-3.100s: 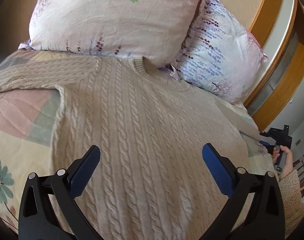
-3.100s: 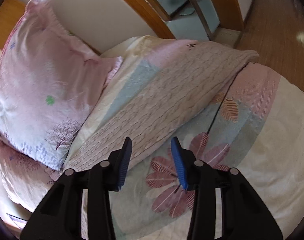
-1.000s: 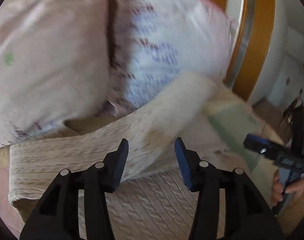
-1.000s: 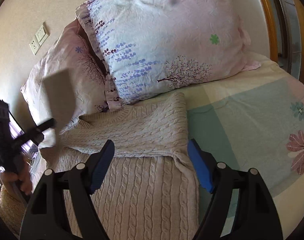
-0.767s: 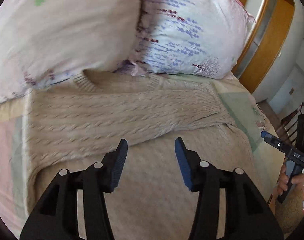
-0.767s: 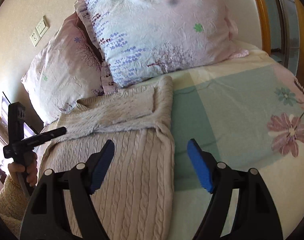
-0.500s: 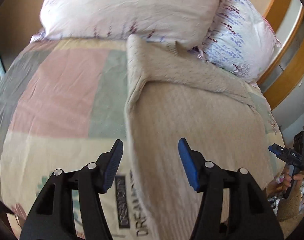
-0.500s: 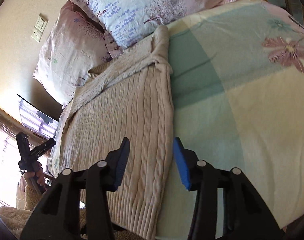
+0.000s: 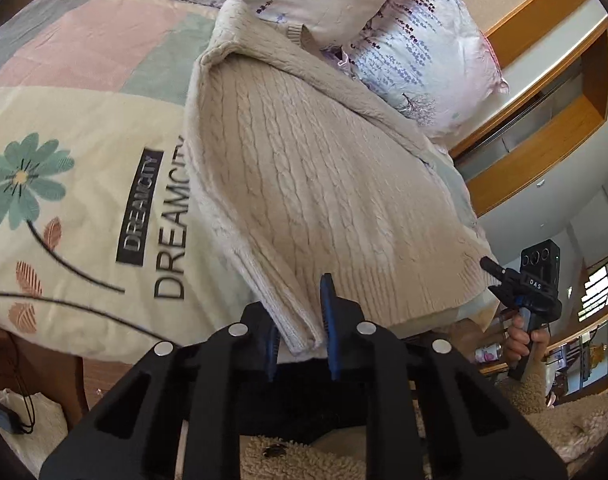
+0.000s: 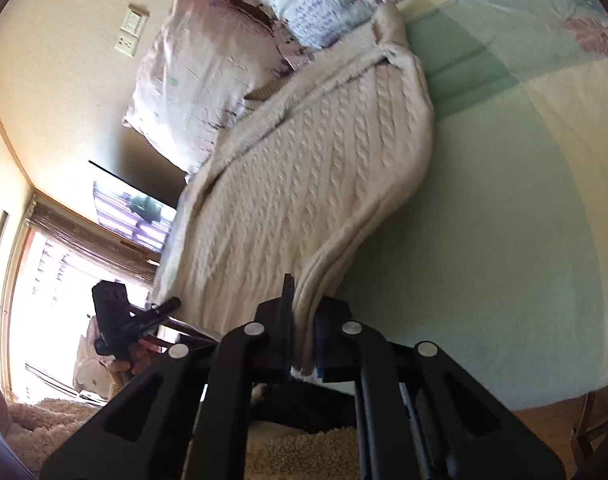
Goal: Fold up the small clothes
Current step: 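Grasp the hem with both grippers and lift it toward the collar, then lay the folded hem over the collar and open both grippers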
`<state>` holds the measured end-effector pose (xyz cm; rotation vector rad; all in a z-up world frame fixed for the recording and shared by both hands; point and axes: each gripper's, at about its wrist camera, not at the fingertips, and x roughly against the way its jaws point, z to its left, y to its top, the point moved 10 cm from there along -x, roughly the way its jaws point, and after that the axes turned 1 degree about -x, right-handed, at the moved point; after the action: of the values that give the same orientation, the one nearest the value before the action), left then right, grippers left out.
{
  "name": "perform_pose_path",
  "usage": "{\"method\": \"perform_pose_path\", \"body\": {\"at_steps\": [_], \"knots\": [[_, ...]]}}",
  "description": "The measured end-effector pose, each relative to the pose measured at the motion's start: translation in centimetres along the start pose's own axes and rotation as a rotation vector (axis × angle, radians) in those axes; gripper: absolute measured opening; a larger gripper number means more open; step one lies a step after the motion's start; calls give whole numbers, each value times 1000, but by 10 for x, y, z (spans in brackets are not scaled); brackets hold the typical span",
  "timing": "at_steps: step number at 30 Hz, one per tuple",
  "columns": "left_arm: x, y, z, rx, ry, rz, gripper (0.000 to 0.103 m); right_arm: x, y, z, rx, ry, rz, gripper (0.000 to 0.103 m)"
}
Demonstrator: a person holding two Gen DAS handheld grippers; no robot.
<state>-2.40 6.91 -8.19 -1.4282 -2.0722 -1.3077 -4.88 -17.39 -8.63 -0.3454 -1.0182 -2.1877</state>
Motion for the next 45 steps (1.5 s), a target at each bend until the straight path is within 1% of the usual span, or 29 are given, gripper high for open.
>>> {"method": "perform_pose_path", "body": {"at_steps": [2, 5, 9, 10, 11, 12, 13, 14, 15, 16, 17, 19, 20, 21, 23, 25, 26, 27, 29, 30, 31, 32, 33, 35, 37, 39, 41, 43, 45], "knots": [[6, 27, -3, -14, -17, -41, 11, 3, 35, 15, 34, 15, -77, 7], [18, 99, -4, -34, -9, -160, 8, -1, 103, 30, 40, 63, -206, 7], [15, 220, 6, -30, 92, -339, 8, -23, 209, 25, -18, 80, -419, 7], [7, 250, 8, -22, 114, -372, 8, -34, 234, 17, -44, 60, -467, 7], [-4, 277, 11, -24, 143, -388, 9, -48, 255, 6, -66, -3, -496, 8], [-19, 298, 16, -21, 179, -380, 11, -65, 270, -8, -73, -98, -500, 13], [-35, 313, 28, -5, 223, -345, 24, -79, 278, -22, -79, -198, -487, 32], [-47, 319, 42, 31, 279, -304, 42, -91, 279, -35, -94, -269, -459, 42], [-49, 319, 57, 81, 306, -280, 47, -98, 274, -43, -109, -267, -433, 51], [-46, 317, 68, 126, 275, -281, 55, -98, 269, -43, -97, -223, -431, 52], [-39, 313, 74, 151, 228, -296, 68, -94, 266, -43, -60, -211, -445, 55], [-23, 303, 90, 176, 194, -327, 86, -79, 263, -47, 18, -270, -514, 70], [-22, 298, 98, 188, 179, -314, 86, -76, 261, -50, 28, -272, -530, 70], [-27, 290, 105, 206, 155, -273, 85, -76, 260, -53, 13, -253, -520, 70], [-43, 279, 116, 248, 111, -197, 74, -84, 260, -56, -22, -209, -472, 70], [-60, 268, 122, 278, 85, -133, 68, -91, 256, -50, 10, -222, -445, 70], [-67, 264, 121, 288, 63, -114, 64, -91, 255, -48, 30, -238, -440, 70], [-74, 261, 120, 300, 42, -100, 64, -95, 253, -45, 42, -250, -433, 70], [-85, 259, 114, 296, 14, -99, 61, -96, 253, -45, 35, -243, -425, 70], [-90, 258, 111, 281, 8, -96, 56, -98, 252, -45, 26, -236, -419, 70], [-96, 257, 110, 280, 21, -94, 45, -99, 252, -47, 17, -230, -411, 70], [-99, 257, 111, 290, 35, -111, 31, -99, 251, -48, 9, -226, -406, 70], [-105, 257, 110, 316, 5, -98, 19, -99, 252, -48, 1, -221, -405, 70], [-104, 258, 105, 375, -33, -120, 15, -93, 253, -48, -13, -206, -415, 70], [-94, 265, 77, 352, -97, -161, 14, -82, 256, -47, -24, -193, -441, 70], [-86, 275, 24, 279, -161, -185, 14, -69, 260, -48, -45, -182, -466, 70], [-93, 285, -37, 204, -234, -183, 14, -55, 263, -47, -74, -122, -495, 70], [-120, 290, -101, 147, -317, -156, 14, -42, 266, -51, -98, -80, -529, 70], [-163, 289, -153, 146, -429, -88, 15, -30, 268, -65, -101, -120, -557, 70]]}}
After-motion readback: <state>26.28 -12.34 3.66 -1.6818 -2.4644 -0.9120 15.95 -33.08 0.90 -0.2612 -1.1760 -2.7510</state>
